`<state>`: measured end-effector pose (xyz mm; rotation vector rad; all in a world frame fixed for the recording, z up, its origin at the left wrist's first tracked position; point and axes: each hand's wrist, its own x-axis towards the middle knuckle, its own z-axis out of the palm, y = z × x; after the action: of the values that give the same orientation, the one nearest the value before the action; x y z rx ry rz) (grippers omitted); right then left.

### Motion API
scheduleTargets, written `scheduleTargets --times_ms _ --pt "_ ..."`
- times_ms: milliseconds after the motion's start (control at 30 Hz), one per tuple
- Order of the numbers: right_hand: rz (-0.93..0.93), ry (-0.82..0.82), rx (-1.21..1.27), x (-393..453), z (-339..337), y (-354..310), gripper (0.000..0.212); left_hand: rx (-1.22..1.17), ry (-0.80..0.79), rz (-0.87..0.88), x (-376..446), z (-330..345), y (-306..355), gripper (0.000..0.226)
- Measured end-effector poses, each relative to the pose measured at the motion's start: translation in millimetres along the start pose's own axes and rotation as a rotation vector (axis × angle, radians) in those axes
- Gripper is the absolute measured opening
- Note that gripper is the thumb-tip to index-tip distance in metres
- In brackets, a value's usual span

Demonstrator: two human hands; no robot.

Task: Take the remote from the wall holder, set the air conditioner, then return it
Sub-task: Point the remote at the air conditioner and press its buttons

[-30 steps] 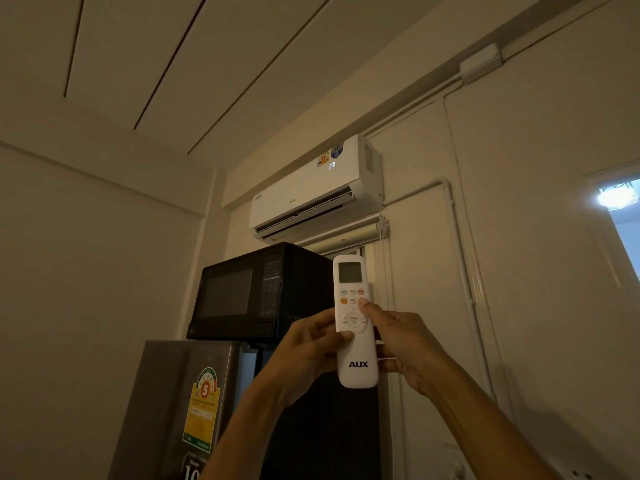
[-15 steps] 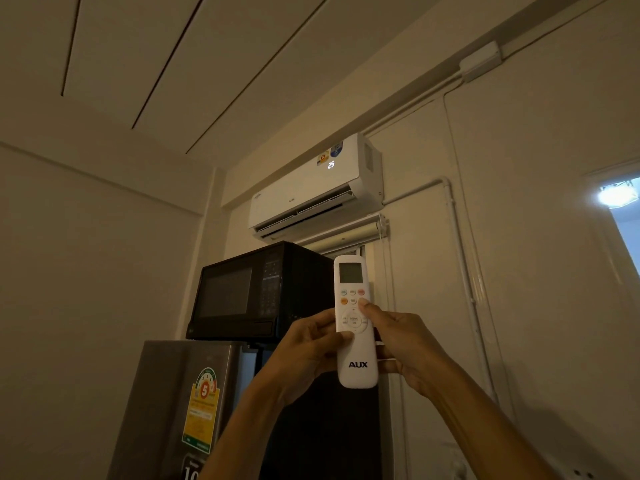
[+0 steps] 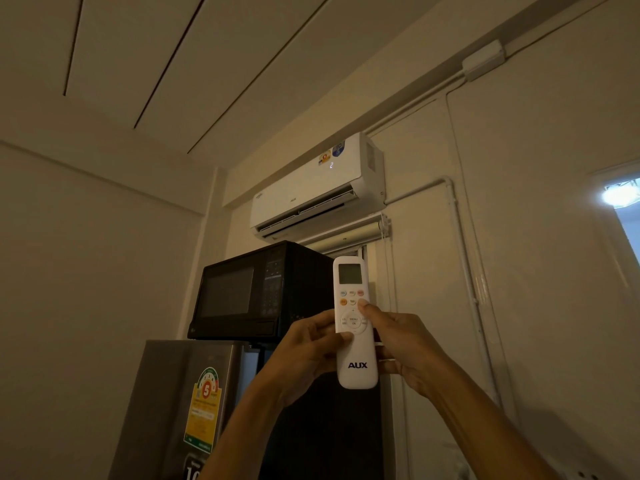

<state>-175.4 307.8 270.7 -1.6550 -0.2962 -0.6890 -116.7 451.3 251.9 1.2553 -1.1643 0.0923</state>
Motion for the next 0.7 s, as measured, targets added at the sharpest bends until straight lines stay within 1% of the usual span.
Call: scheduleTargets --times_ms 100,233,500,700 --pt "0.008 -0.002 0.001 0.0 0.7 0.2 0.027 -0.006 -0.004 -0.001 -0.8 0.1 0.2 0.034" --pt "0.014 0.001 0.002 0.1 -0.1 1.2 0.028 -0.015 -0.004 0.001 -1.8 0.2 0.5 0.035" --pt "0.006 0.003 -0.008 -1.2 -1.4 -0.4 0.026 -0.011 0.002 0.002 -2.0 3.0 1.2 0.034" --pt "-0.008 -0.002 -0.012 -1.3 -1.7 -0.2 0.016 -0.014 0.011 -0.003 -2.7 3.0 1.0 0.034"
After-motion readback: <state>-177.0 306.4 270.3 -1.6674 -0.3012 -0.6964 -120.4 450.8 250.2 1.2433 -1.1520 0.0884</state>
